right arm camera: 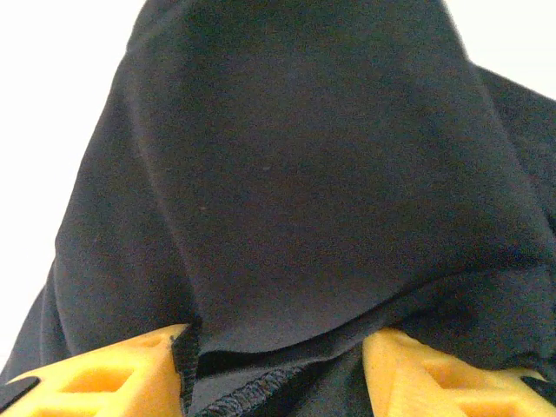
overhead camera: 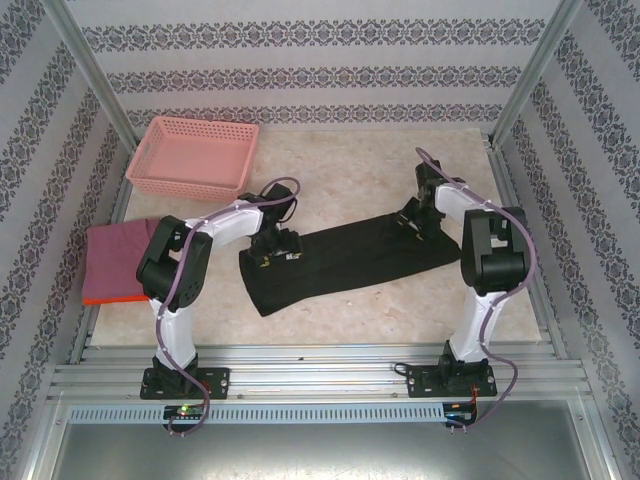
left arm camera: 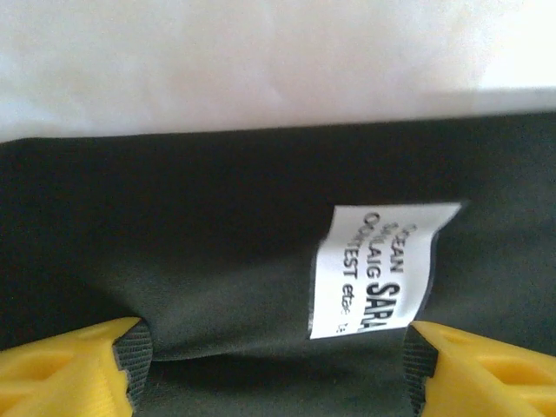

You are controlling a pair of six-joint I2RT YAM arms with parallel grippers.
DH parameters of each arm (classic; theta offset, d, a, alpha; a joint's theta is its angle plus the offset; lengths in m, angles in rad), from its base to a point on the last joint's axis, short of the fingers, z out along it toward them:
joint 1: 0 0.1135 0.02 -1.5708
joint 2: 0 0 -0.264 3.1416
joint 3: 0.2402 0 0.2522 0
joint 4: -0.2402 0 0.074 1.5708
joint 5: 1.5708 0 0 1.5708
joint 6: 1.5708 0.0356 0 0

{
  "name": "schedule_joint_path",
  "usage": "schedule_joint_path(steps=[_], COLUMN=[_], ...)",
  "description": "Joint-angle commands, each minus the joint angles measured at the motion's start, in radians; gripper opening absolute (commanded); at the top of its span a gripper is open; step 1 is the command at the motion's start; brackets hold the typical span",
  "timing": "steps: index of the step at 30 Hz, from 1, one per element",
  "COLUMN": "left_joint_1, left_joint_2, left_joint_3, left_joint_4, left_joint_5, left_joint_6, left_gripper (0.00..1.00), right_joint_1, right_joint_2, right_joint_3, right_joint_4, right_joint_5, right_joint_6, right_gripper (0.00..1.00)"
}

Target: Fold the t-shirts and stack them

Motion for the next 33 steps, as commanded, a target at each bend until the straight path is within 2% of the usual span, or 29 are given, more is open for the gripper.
schedule_joint_path(steps=[1, 7, 10, 13, 14, 18, 20, 24, 30, 33], left_joint_1=[-0.027, -0.041, -0.04, -0.03, -0.022, 0.015, 0.034, 0.043, 0.043, 0.035], left_joint_2=[-0.021, -0.025, -0.03, -0.023, -0.02, -0.006, 0.016, 0.047, 0.033, 0.022], left_joint_3=[-0.029, 0.029, 0.081, 0.149, 0.167, 0.194, 0.202, 0.199, 0.1, 0.031], left_joint_4=[-0.051, -0.039, -0.057, -0.122, -0.142, -0.173, -0.196, -0.225, -0.219, -0.194], left_joint_5=[0.002, 0.026, -0.013, -0.083, -0.093, -0.095, -0.088, -0.087, -0.065, -0.031], left_joint_6=[0.045, 0.1, 0.143, 0.183, 0.189, 0.228, 0.241, 0.275, 0.276, 0.252], left_gripper=[0.78, 0.81, 0.83, 0.86, 0.92, 0.92, 0.88, 0.74, 0.53, 0.51], right_joint_1=[0.005, 0.011, 0.011, 0.011, 0.011, 0.01, 0.01, 0.017, 0.035, 0.043], right_joint_2=[0.1, 0.26, 0.261, 0.17, 0.132, -0.056, -0.121, -0.158, -0.105, -0.051], right_joint_3=[0.1, 0.377, 0.434, 0.386, 0.351, 0.104, -0.009, -0.13, -0.135, -0.094], right_joint_4=[-0.011, -0.08, -0.076, -0.026, -0.01, 0.093, 0.143, 0.187, 0.202, 0.184], right_joint_5=[0.031, -0.06, -0.089, -0.068, -0.054, 0.018, 0.016, -0.011, -0.023, -0.028], right_joint_6=[-0.034, -0.155, -0.186, -0.193, -0.181, -0.058, 0.005, 0.08, 0.102, 0.094], right_gripper=[0.54, 0.59, 0.61, 0.61, 0.61, 0.61, 0.6, 0.58, 0.49, 0.44])
